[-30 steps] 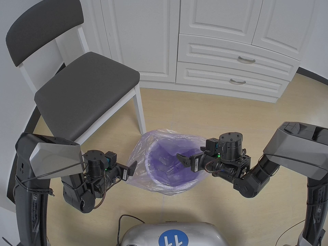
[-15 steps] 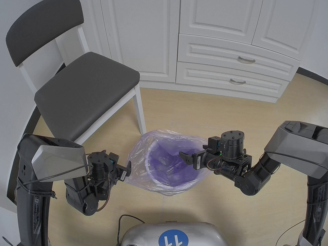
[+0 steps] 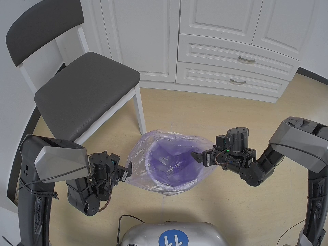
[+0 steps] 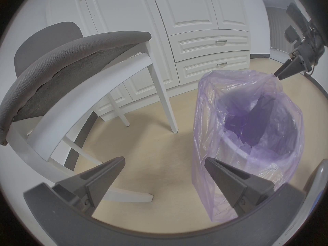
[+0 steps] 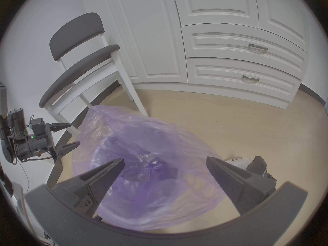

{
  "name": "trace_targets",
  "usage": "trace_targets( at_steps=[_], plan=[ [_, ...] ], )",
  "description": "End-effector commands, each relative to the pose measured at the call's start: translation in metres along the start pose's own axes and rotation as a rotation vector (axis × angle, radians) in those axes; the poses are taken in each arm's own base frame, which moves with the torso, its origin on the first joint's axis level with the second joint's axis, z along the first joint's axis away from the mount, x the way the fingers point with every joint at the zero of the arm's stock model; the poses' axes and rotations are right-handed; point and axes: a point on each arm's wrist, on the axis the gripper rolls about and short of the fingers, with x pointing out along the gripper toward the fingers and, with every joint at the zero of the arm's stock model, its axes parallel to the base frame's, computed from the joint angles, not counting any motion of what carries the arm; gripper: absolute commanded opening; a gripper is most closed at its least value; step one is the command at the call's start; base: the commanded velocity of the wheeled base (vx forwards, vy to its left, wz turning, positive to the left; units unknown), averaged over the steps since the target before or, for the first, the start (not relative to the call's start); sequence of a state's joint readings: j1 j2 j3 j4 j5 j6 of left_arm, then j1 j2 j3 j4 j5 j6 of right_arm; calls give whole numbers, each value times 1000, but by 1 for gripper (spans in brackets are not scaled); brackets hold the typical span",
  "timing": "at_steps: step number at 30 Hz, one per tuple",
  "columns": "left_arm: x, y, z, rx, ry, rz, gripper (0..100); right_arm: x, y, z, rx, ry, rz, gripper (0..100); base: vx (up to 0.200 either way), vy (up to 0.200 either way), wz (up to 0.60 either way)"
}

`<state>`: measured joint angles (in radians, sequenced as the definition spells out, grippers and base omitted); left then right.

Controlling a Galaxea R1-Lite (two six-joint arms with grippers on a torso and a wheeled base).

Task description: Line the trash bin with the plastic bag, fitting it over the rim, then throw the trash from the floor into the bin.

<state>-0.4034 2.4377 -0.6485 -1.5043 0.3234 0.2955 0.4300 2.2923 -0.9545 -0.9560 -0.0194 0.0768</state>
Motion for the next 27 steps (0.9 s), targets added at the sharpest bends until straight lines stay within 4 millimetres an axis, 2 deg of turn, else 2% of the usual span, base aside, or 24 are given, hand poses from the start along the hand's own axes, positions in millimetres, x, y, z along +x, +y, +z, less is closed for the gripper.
trace_targets(
  at_steps=[1, 7, 10, 11, 13, 21, 27],
  plan=[
    [2, 0, -1, -2, 0, 2, 100, 10, -17, -2, 13, -3, -43, 100, 0, 0, 0],
    [11, -3, -2, -26, -12, 7, 100, 23, -36, -6, 30, -7, -87, 100, 0, 0, 0],
    [15, -4, -1, -47, -25, 12, 100, 31, -40, -13, 32, 1, -107, 100, 0, 0, 0],
    [15, -4, -1, -47, -25, 12, 100, 31, -40, -13, 32, 1, -107, 100, 0, 0, 0],
    [21, -5, -2, -57, -31, 17, 100, 43, -42, -15, 38, -12, -134, 100, 0, 0, 0],
    [33, -3, 2, -97, -62, 42, 100, 49, -41, -8, 84, -56, -138, 100, 0, 0, 0],
    [46, -6, 6, -145, -92, 80, 100, 63, -35, -10, 151, -81, -128, 100, 0, 0, 0]
  ],
)
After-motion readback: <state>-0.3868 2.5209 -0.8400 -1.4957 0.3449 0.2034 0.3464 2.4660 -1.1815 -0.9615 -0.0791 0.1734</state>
